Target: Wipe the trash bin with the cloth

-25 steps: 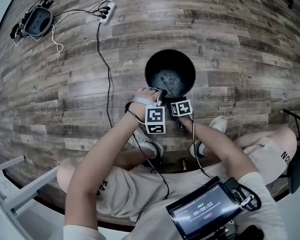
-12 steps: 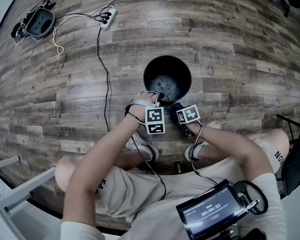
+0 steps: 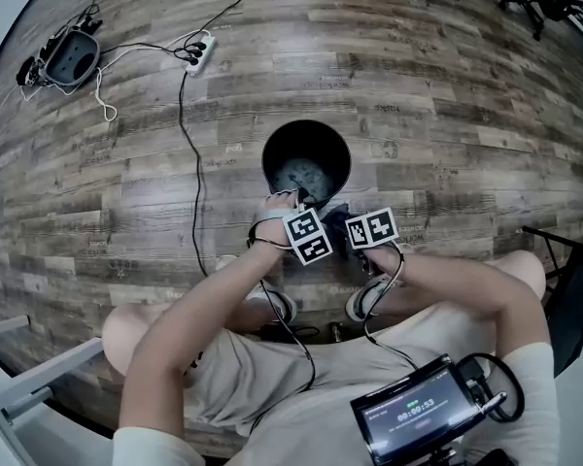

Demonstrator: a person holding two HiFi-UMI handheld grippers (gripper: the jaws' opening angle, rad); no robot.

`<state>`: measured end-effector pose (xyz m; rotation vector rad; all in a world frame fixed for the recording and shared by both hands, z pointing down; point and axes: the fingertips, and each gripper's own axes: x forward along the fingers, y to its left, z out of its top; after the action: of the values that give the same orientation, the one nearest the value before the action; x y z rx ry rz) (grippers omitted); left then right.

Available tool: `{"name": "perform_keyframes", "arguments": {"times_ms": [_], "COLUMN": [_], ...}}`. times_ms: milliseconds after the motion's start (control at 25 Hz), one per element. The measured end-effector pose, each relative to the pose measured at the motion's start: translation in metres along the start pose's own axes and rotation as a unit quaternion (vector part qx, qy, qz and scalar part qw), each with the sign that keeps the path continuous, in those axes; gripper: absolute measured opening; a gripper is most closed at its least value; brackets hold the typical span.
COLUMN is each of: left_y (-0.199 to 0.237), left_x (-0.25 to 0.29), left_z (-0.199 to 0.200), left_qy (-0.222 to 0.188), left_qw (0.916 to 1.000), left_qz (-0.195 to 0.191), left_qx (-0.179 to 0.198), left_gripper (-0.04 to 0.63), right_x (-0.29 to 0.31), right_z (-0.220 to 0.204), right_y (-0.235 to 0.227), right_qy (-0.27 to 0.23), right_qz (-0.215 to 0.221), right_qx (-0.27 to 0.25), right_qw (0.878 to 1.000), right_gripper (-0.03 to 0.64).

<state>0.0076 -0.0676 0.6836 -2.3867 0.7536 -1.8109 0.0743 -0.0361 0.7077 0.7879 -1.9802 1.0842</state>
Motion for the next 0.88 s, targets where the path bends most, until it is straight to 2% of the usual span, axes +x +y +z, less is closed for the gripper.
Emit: {"name": "perform_keyframes", "arguments": {"times_ms": [80,200,320,400,480,880], "left_y": [0.000,0.004,0.007,0.008,0.009,0.010], "left_x": [-0.003,-0.008,-0.009,-0.008,-0.006,-0.005], "left_z": [0.000,-0.010,-0.020,-0.027,-0.032,-0.032], "left_qy": [-0.015,-0.016,-0.012,-0.010,-0.009,-0.016], "left_qw": [0.9999,0.9991,0.9938,0.9859,0.9791,0.9784], "left_qz": [0.000,0.009,0.020,0.024,0.030,0.038], "left_qx": [0.004,0.038,0.109,0.166,0.201,0.203], "left_gripper": [0.138,0.138,0.138,0.138,0.138,0.138], "right_x": [-0.010,-0.016,-0.018,-0.017,-0.014,0.024], "right_z": [0.004,0.013,0.024,0.032,0.037,0.053], "right_y": [0.006,0.016,0.032,0.042,0.051,0.069], "right_qy": [-0.012,-0.031,-0.041,-0.046,-0.051,-0.065], "right_qz": [0.005,0.016,0.032,0.043,0.050,0.048], "right_qx": [0.010,0.028,0.030,0.031,0.034,0.050], "right_qw": [1.000,0.999,0.998,0.998,0.997,0.995], "right_gripper": [0.080,0.080,0.080,0.080,0.080,0.080]}}
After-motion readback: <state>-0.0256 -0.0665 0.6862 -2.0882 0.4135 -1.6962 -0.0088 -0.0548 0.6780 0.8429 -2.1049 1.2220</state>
